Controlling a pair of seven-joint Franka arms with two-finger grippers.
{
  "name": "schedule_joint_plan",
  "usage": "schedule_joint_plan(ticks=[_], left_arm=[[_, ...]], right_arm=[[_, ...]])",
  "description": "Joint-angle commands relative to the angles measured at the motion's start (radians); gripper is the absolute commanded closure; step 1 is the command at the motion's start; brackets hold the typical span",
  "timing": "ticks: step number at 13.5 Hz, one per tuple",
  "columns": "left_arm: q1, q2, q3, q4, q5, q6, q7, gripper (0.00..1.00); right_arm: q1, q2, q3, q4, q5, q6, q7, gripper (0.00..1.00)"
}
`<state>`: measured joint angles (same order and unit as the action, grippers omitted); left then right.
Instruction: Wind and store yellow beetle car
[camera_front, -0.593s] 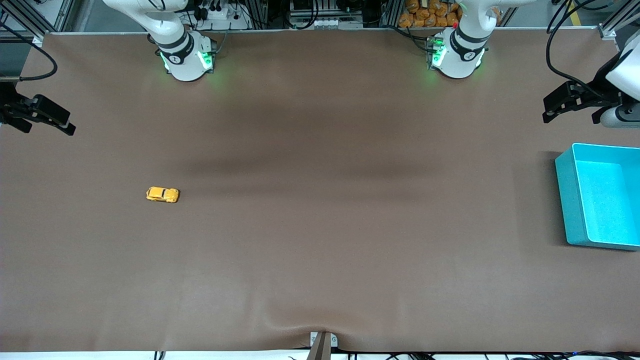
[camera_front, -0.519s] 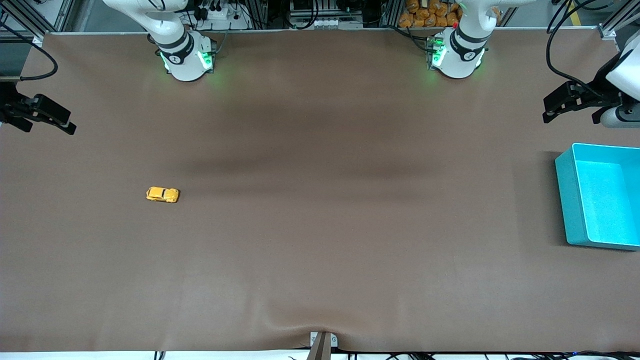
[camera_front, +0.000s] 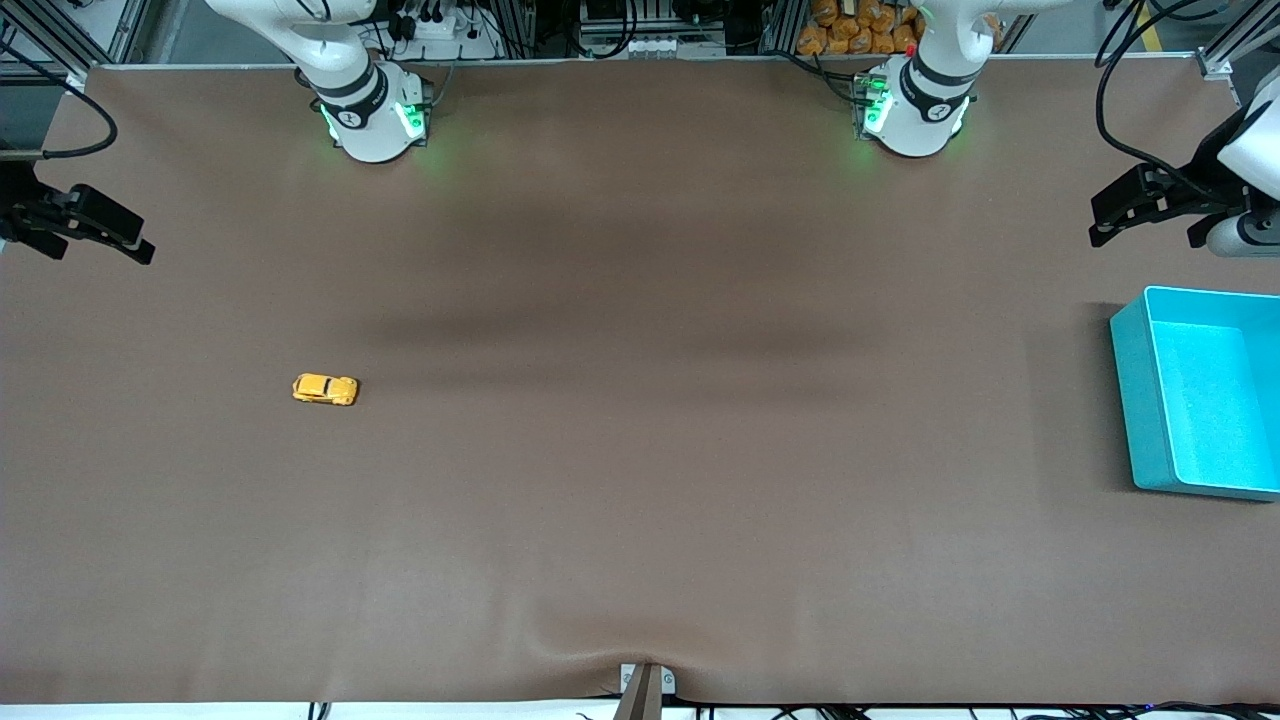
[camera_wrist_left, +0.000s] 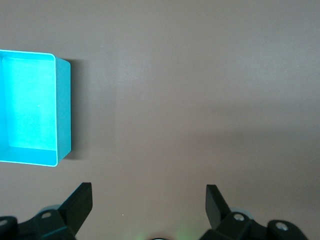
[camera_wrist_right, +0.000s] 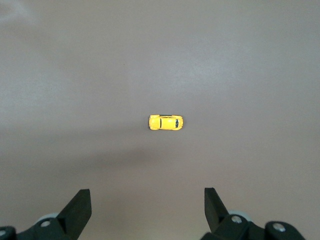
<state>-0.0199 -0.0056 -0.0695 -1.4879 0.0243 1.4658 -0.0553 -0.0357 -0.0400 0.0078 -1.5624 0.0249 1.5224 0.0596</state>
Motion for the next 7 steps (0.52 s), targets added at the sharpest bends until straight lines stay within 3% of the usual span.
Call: schedule_joint_plan(ticks=[1, 7], left_arm=[[0.014, -0.001, 0.0, 0.006, -0.003, -0.009, 0.018, 0.0], [0.037, 0.009, 0.001, 0.003, 0.003, -0.009, 0.054, 0.0]], right_arm=[[-0.01, 0.008, 0.014, 0.012, 0.012, -0.007, 0.003, 0.0], [0.014, 0.009, 0.017, 0.006, 0.001, -0.011, 0.022, 0.0]])
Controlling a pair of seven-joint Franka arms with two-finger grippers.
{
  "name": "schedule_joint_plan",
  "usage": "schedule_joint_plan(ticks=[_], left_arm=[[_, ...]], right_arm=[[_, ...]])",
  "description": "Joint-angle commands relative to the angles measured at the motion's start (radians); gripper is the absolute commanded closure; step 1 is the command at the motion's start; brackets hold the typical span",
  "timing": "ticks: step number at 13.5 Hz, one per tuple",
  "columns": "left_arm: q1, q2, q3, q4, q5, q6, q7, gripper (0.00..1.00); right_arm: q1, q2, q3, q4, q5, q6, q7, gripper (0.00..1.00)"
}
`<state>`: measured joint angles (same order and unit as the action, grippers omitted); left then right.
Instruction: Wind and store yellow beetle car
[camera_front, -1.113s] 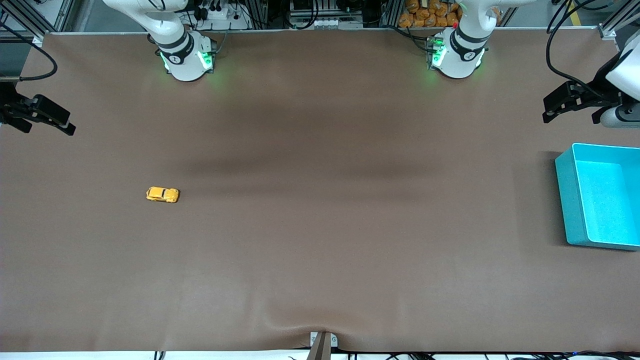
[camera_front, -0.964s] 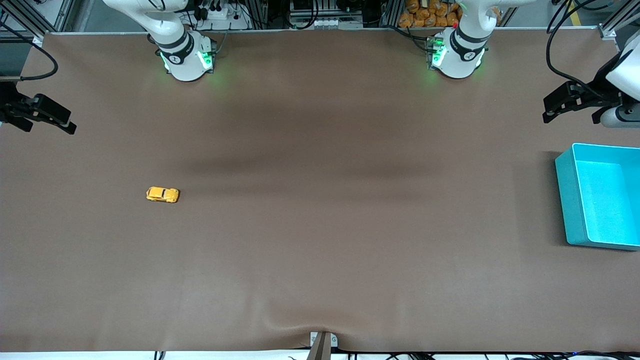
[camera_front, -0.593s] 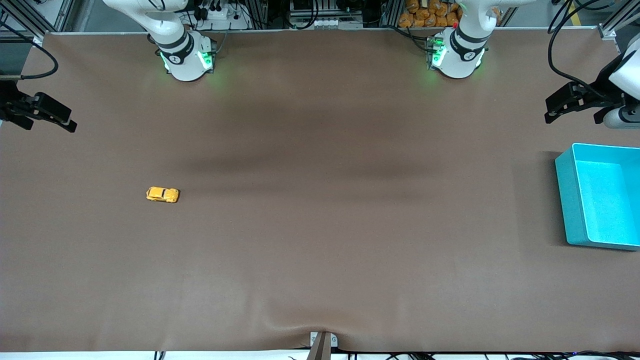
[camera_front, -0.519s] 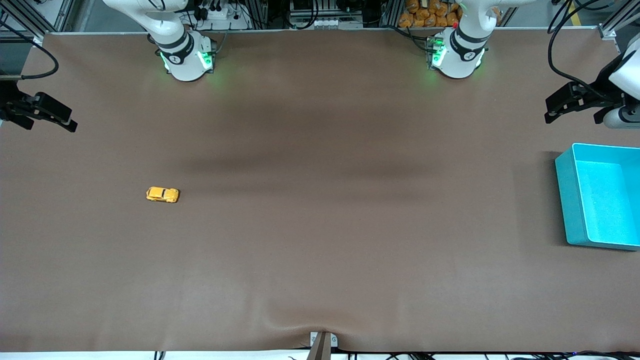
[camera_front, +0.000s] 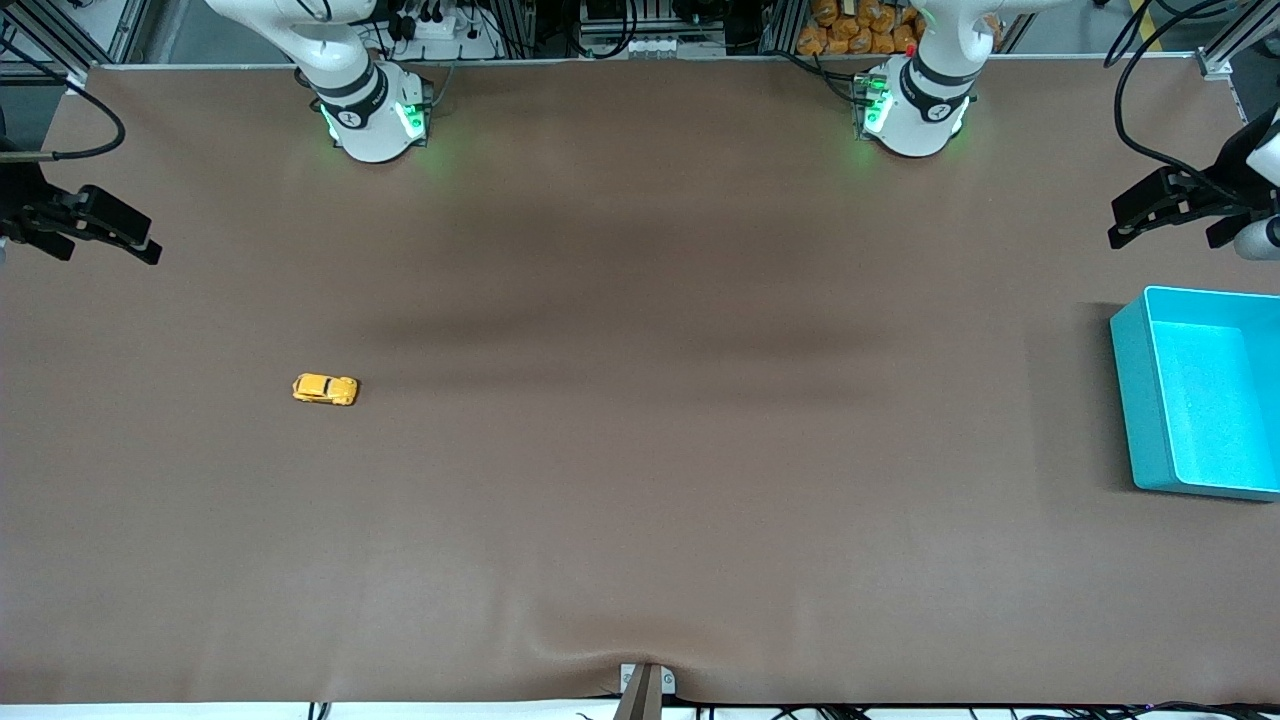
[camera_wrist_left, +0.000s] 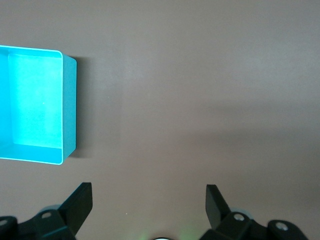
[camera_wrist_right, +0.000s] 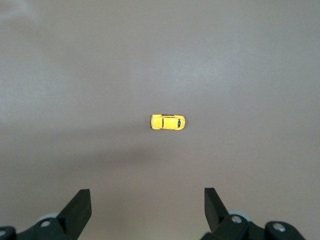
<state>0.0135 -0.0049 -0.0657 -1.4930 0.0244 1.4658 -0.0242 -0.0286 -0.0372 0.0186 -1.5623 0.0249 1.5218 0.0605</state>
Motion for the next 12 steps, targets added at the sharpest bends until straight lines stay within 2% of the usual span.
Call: schedule_joint_plan(ticks=[1, 5, 7, 9, 12], left_arm=[[0.003, 0.008, -0.003, 0.007, 0.015, -0.009, 0.023, 0.0], [0.006, 0.009, -0.002, 0.007, 0.02, -0.009, 0.038, 0.0], [0.006, 0.009, -0.002, 0.007, 0.02, -0.009, 0.038, 0.0], [0.006, 0.009, -0.002, 0.005, 0.02, -0.009, 0.038, 0.0], [0.039, 0.014, -0.003, 0.005, 0.019, -0.01, 0.047, 0.0]], right_arm=[[0.004, 0.007, 0.004, 0.007, 0.001, 0.001, 0.03, 0.0], [-0.033, 0.04, 0.0, 0.008, 0.032, 0.001, 0.073, 0.0], [-0.034, 0.066, 0.0, 0.01, 0.018, -0.038, 0.046, 0.0], [-0.044, 0.068, -0.002, 0.03, 0.004, -0.077, -0.063, 0.0], [-0.04, 0.069, 0.0, 0.054, -0.042, -0.077, -0.054, 0.0]])
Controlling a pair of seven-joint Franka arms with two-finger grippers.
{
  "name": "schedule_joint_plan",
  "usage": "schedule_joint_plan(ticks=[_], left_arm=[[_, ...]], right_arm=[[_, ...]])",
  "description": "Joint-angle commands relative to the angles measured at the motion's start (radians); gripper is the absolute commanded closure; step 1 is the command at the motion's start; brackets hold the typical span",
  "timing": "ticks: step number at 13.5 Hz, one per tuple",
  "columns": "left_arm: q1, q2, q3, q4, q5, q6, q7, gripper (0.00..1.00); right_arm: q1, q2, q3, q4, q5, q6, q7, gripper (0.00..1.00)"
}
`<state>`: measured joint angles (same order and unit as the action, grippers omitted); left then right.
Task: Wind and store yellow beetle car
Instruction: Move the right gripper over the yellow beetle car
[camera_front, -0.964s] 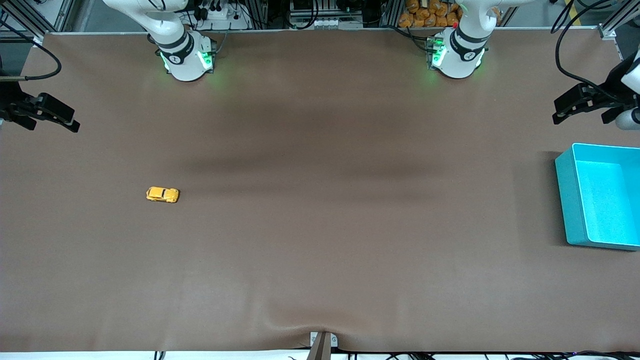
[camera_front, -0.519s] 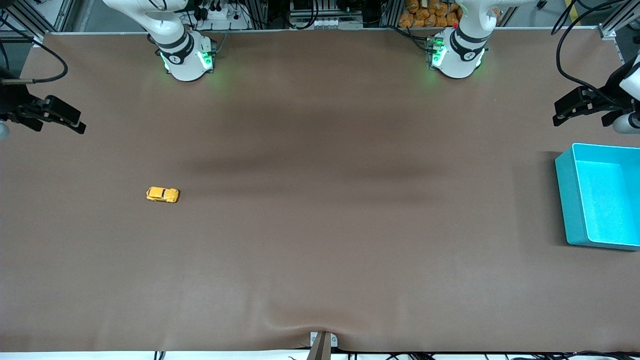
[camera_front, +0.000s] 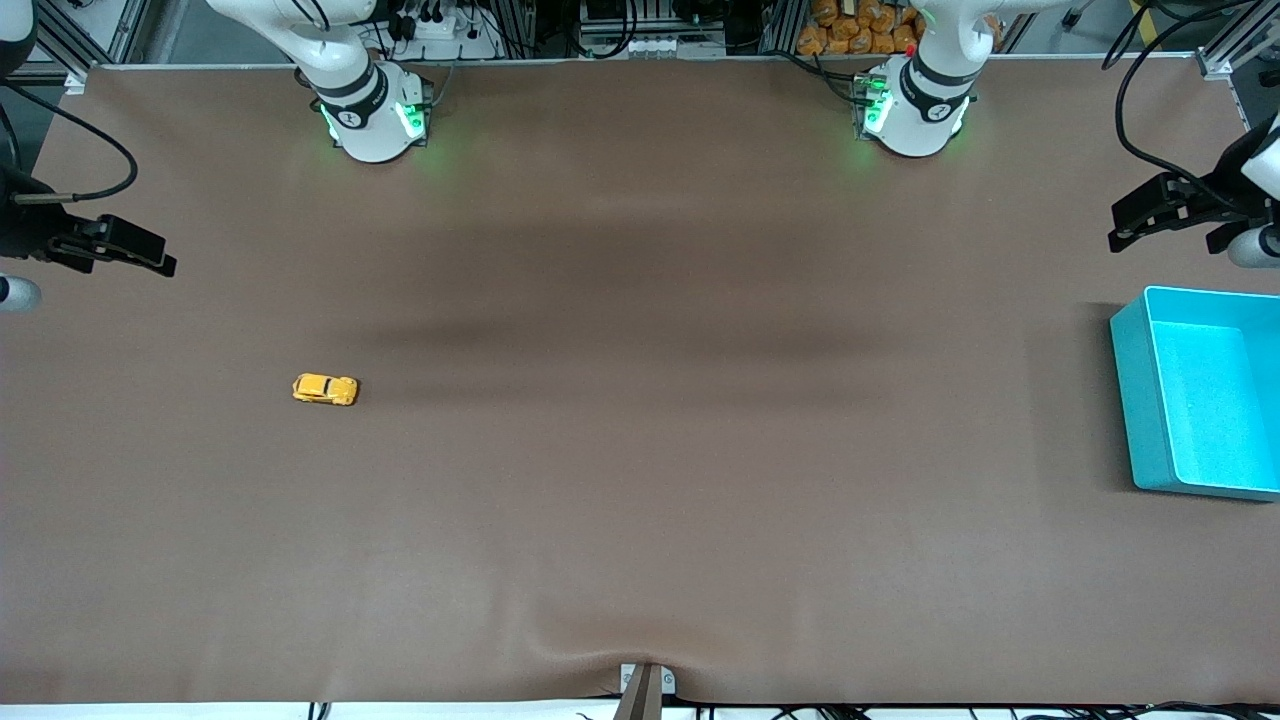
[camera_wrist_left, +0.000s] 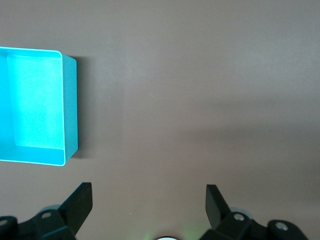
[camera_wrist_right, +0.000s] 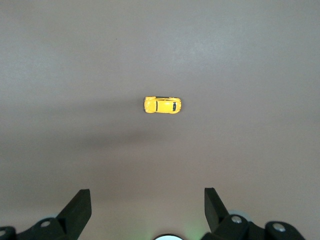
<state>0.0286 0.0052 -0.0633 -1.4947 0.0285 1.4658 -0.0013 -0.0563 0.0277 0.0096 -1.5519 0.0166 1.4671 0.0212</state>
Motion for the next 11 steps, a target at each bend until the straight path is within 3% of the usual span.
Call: schedule_joint_plan(ticks=[1, 11], left_arm=[[0.024, 0.004, -0.006, 0.007, 0.014, -0.01, 0.024, 0.0], [0.019, 0.007, -0.015, 0.013, 0.005, -0.01, 0.023, 0.0]], right_arm=[[-0.016, 0.009, 0.009, 0.049, -0.023, -0.022, -0.017, 0.0], [0.027, 0.017, 0.015, 0.062, -0.07, -0.033, -0.11, 0.0]])
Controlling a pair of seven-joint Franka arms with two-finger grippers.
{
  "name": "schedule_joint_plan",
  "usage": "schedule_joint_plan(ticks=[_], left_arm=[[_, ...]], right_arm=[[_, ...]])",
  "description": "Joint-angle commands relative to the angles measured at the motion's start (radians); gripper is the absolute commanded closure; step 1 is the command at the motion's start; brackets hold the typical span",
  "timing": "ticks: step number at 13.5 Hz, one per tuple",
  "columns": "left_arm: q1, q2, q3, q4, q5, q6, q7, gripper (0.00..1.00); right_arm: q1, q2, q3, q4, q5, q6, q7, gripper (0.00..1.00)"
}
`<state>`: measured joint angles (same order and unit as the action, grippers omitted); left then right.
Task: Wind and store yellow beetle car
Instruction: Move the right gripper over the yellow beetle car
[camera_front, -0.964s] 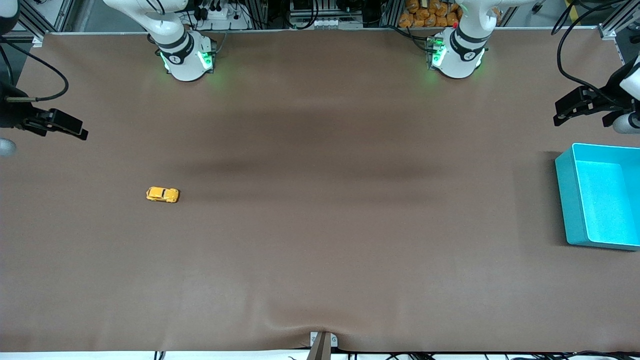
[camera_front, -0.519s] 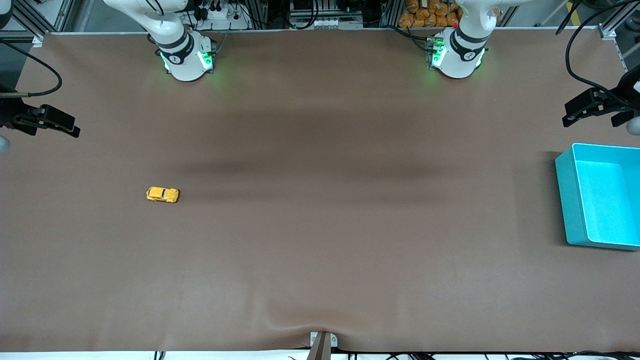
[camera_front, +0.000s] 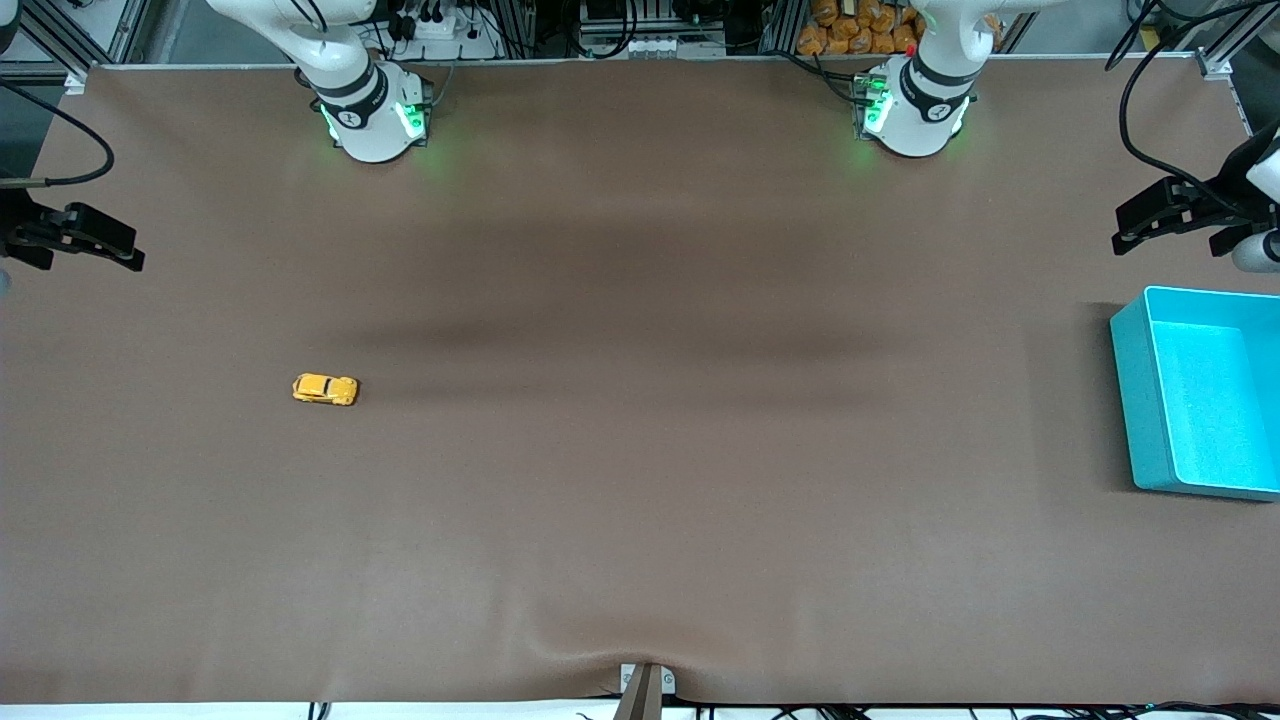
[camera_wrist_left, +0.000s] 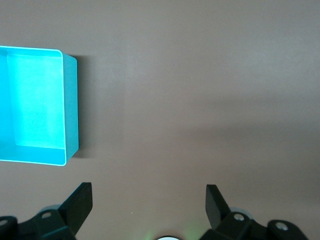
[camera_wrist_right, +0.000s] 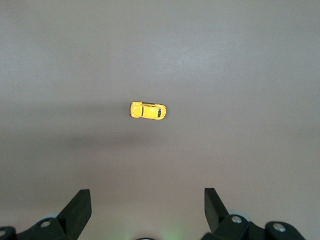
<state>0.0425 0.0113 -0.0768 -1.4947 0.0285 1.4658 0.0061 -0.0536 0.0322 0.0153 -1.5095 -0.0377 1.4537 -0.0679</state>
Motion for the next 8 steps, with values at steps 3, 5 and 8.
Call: schedule_joint_plan(ticks=[3, 5, 8], left_arm=[[-0.003, 0.003, -0.001, 0.016, 0.016, -0.007, 0.005, 0.0], [0.002, 0.003, -0.001, 0.016, 0.016, -0.005, 0.006, 0.0], [0.008, 0.003, -0.001, 0.017, 0.014, 0.001, 0.012, 0.0]], right_arm=[[0.067, 0.029, 0.009, 0.019, 0.01, -0.019, 0.041, 0.0], [0.077, 0.038, 0.008, 0.017, 0.048, -0.016, 0.107, 0.0], [0.064, 0.04, 0.005, 0.019, 0.041, -0.016, 0.1, 0.0]])
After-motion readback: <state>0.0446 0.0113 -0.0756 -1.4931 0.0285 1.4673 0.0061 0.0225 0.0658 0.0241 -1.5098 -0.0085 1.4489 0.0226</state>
